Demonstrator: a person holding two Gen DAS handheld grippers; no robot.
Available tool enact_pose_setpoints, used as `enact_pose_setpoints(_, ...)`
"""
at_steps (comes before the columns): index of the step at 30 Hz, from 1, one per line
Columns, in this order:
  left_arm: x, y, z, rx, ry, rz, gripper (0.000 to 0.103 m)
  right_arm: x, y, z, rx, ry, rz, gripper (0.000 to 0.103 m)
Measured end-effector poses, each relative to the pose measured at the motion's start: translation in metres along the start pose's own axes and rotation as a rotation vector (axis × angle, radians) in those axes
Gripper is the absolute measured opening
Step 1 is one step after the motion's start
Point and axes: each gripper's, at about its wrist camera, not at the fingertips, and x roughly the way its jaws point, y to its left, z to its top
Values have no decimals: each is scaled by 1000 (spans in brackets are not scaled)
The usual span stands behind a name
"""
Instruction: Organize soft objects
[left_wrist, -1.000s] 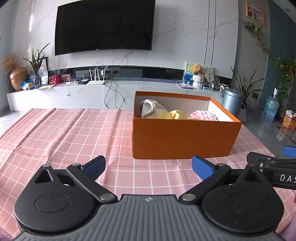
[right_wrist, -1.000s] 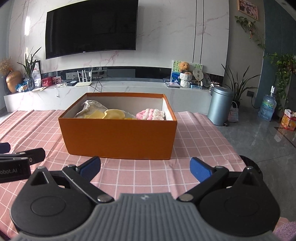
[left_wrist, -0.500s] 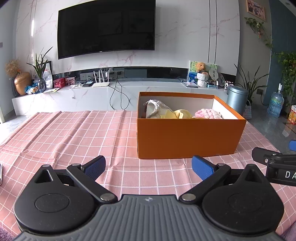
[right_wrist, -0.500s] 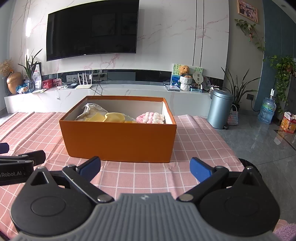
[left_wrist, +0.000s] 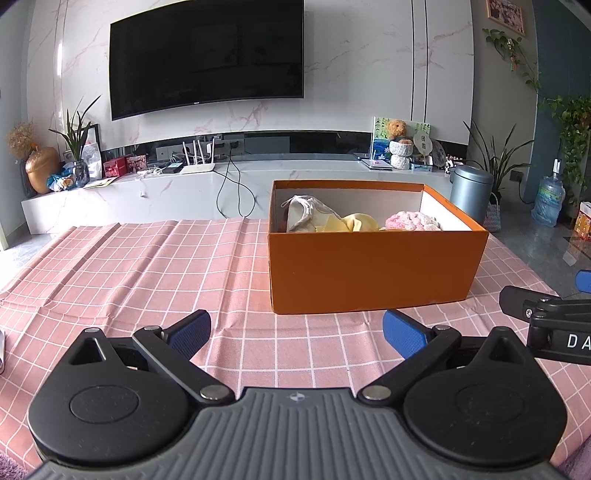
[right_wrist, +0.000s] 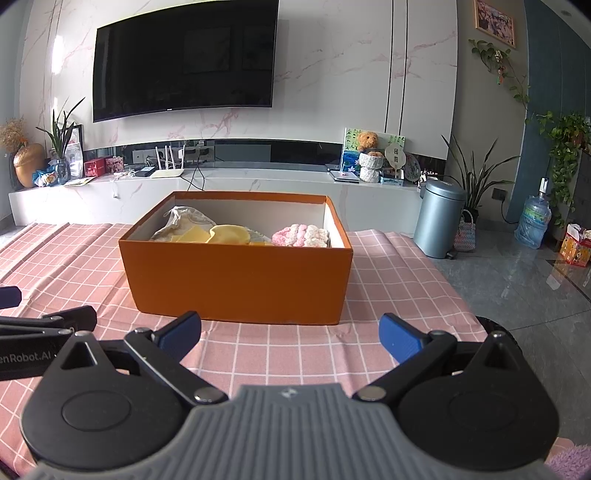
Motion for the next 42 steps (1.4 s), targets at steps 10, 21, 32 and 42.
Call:
enact_pose_setpoints(10, 0, 0, 0, 4, 0, 0, 103, 0, 0, 0, 0, 0, 0, 100)
enact_pose_setpoints(21, 1, -1, -3, 9, -2, 2, 103, 0, 0, 0, 0, 0, 0, 101)
enact_pose_setpoints(32, 1, -1, -3, 10, -1, 1, 103, 1, 1, -1, 0, 3, 4, 101)
enact_pose_setpoints(42, 0, 0, -3, 9, 4, -3, 103, 1, 1, -1, -2, 7, 8, 101)
